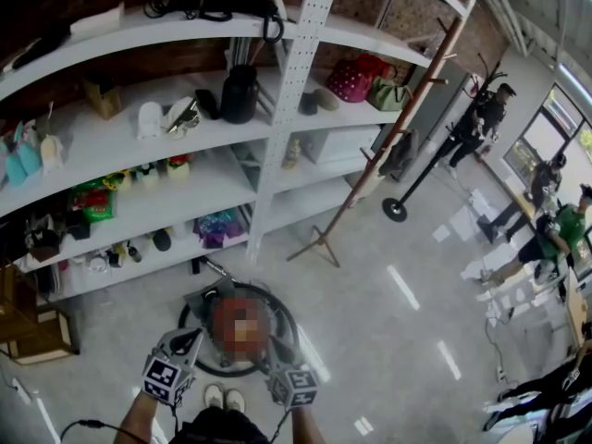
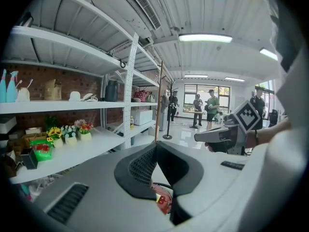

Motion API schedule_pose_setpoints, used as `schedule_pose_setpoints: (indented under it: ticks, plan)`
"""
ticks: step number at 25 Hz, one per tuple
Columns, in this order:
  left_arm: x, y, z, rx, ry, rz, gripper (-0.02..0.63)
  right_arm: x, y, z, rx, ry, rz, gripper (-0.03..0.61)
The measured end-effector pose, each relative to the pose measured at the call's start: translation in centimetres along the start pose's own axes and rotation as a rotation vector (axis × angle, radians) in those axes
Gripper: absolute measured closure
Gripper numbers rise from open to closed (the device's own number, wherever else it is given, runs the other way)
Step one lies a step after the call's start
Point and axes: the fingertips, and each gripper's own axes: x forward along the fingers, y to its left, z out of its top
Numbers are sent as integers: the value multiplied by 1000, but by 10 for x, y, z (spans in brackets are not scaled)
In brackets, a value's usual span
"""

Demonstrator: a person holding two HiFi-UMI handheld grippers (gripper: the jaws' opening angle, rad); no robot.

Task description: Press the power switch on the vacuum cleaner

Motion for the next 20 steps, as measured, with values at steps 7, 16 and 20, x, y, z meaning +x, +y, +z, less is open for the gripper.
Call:
schedule_pose_setpoints:
  ticks: [7, 16, 20]
  plan:
    - [-13, 2, 17, 18, -17, 4, 607, -13, 11, 18, -5, -20, -2, 567]
    - [-21, 2, 39, 18, -50, 8, 607, -23, 16, 38, -4, -61, -14, 566]
    - [-25, 3, 47, 34, -65, 11, 607, -29, 18, 49, -13, -96, -18, 566]
